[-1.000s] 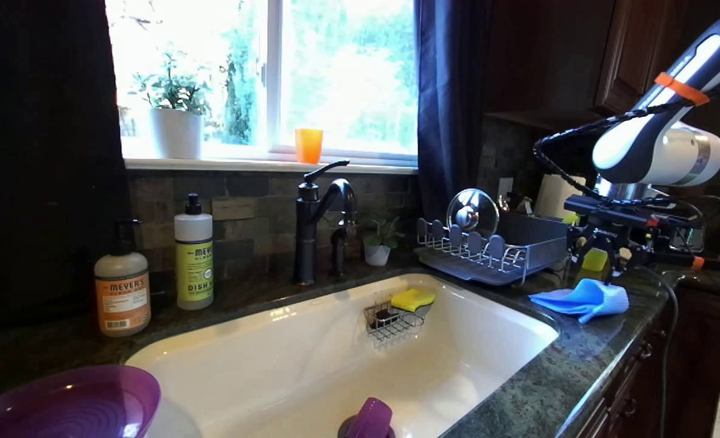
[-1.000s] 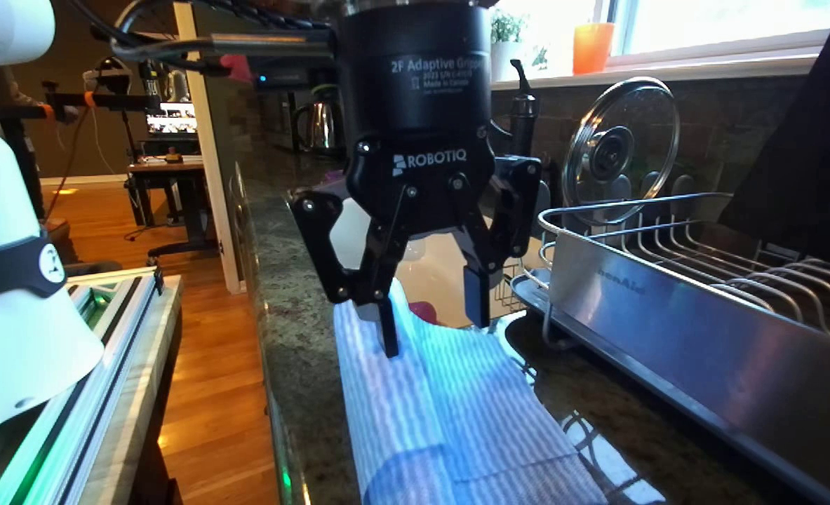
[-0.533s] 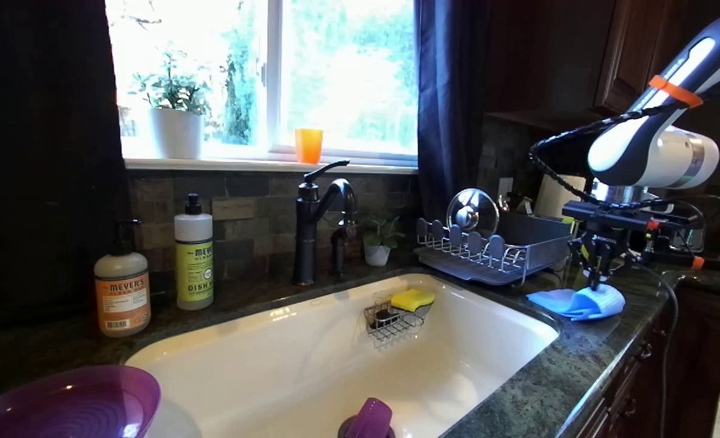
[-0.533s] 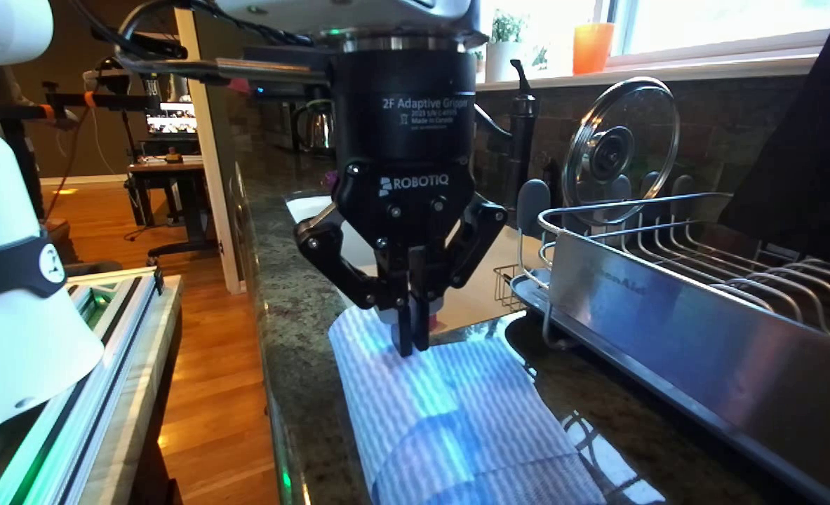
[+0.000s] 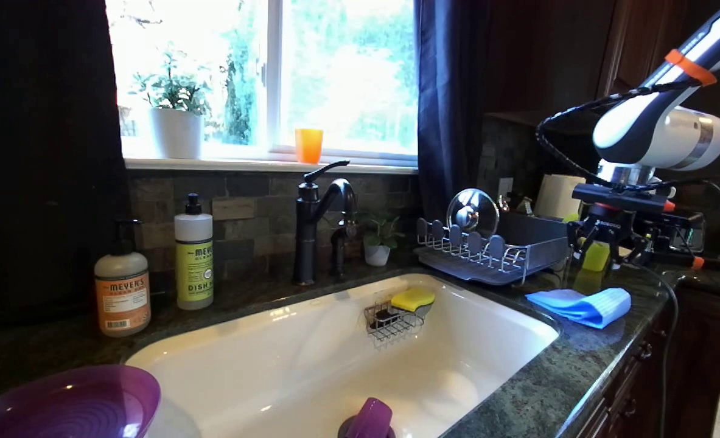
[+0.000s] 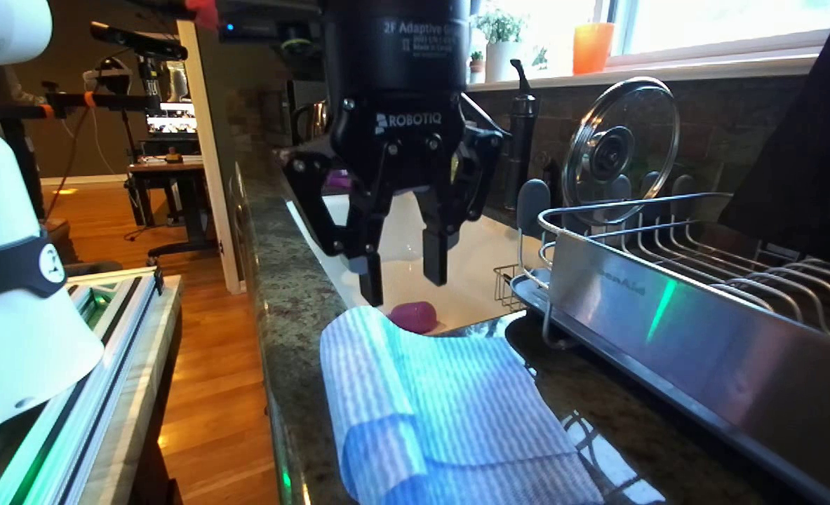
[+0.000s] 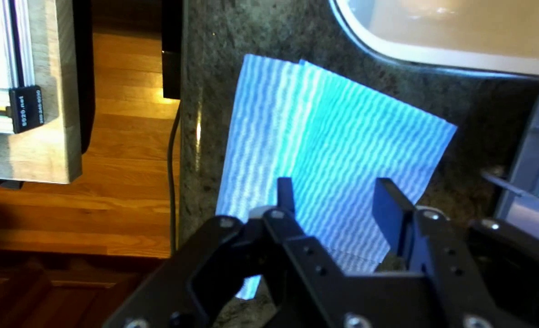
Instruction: Put the towel on the counter
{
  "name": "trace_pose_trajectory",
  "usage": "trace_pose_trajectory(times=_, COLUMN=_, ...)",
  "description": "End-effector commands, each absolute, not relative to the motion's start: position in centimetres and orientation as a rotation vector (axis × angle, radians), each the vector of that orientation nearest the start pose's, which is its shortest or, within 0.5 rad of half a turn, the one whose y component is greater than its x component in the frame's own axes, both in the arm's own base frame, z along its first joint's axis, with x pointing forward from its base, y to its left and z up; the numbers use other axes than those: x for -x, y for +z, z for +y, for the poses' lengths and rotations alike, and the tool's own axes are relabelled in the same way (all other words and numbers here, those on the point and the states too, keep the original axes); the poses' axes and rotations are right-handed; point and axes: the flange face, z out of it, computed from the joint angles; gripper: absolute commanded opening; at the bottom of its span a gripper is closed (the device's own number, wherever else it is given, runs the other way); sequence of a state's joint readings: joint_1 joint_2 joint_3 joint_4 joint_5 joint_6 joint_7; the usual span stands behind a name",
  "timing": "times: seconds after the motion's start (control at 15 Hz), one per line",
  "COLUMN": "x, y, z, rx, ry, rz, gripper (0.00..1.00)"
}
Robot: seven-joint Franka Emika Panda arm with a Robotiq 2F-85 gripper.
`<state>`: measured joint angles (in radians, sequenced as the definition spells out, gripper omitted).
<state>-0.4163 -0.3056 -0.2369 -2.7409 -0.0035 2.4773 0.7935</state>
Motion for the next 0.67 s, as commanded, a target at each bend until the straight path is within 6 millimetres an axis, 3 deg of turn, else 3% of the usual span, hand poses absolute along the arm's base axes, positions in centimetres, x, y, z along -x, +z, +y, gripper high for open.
trace_pose_trajectory(times=0.0, x=-30.3, y=33.9, z=-22.6, rx=2.337, ry=-0.066, rz=1.930, gripper=0.81)
trace_pose_trajectory(times=0.13, x=-30.7, y=33.5, z=-22.5, rx=2.345, ry=-0.090, rz=1.963, gripper=0.97)
trace_pose_trajectory(times=0.2, x=-31.1, y=33.1, z=-22.6, rx=2.333, ry=-0.099, rz=1.958, gripper=1.00)
trace_pose_trajectory(times=0.6, x=-32.1, y=28.3, z=-24.0, rx=2.242, ry=-0.152, rz=2.068, gripper=1.00)
